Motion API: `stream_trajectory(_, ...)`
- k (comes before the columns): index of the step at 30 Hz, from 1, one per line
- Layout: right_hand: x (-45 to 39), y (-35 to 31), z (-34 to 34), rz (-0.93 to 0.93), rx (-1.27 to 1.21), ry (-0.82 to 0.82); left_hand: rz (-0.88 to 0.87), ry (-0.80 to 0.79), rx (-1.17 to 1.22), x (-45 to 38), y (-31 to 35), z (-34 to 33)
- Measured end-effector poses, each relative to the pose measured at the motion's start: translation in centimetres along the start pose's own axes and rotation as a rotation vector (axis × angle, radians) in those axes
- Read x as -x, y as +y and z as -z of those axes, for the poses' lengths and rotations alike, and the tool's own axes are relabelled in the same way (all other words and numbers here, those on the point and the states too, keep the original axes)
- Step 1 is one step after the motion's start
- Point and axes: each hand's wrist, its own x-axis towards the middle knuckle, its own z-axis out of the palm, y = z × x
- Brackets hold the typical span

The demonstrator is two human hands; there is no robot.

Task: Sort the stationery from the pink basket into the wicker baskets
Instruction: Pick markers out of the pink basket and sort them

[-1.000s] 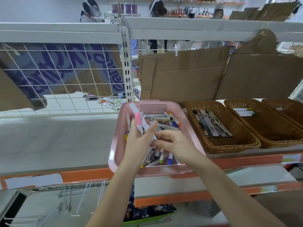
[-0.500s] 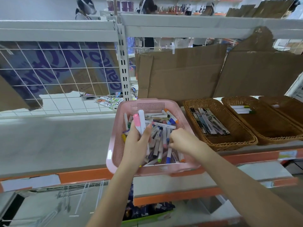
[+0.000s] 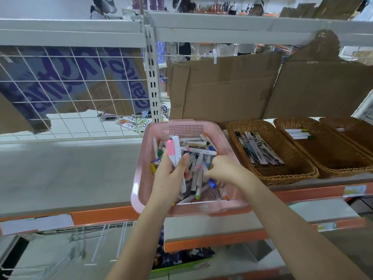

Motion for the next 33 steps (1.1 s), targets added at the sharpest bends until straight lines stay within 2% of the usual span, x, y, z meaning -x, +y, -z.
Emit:
stream_trajectory(4,1.9,-0.1,2.5,0.055,0.141,0.047,-0.036,-0.001,-0.084,0.1,0.1,0.0)
stream_trajectory(7,3.9,-1.1,4.7,0.170,0.275,0.122,-0.028,-0.024,-0.099,0.0,0.3,-0.2)
stream_trajectory(11,5.9,-3.0,6.9,0.379,0.206,0.096,-0.041,-0.117,-0.152,-0.1,0.4,-0.3)
stream_trajectory(13,6.3,-3.9,7.4,0.422,0.150,0.046,-0.043,-0.164,-0.178,0.1,0.6,-0.3)
stream_trajectory(17,6.1,-4.9,7.4,0.462,0.116,0.032,-0.098,-0.104,-0.306,0.3,0.9,-0.6)
stream_trajectory(21,5.4,-4.8,6.1,0.479,-0.026,0.069,-0.132,-0.005,-0.280,0.1,0.9,-0.7)
stream_trajectory(26,4.8,-4.8,3.8,0.529,-0.159,0.096,-0.142,0.008,-0.186,-0.2,0.7,-0.5)
stream_trajectory(29,4.6,-4.2,4.8,0.499,-0.139,0.077,-0.105,0.020,-0.160,-0.3,0.2,-0.4)
stream_trajectory(33,3.1,-2.0,5.5,0.345,0.029,0.099,-0.061,0.057,-0.152,-0.3,0.0,-0.3)
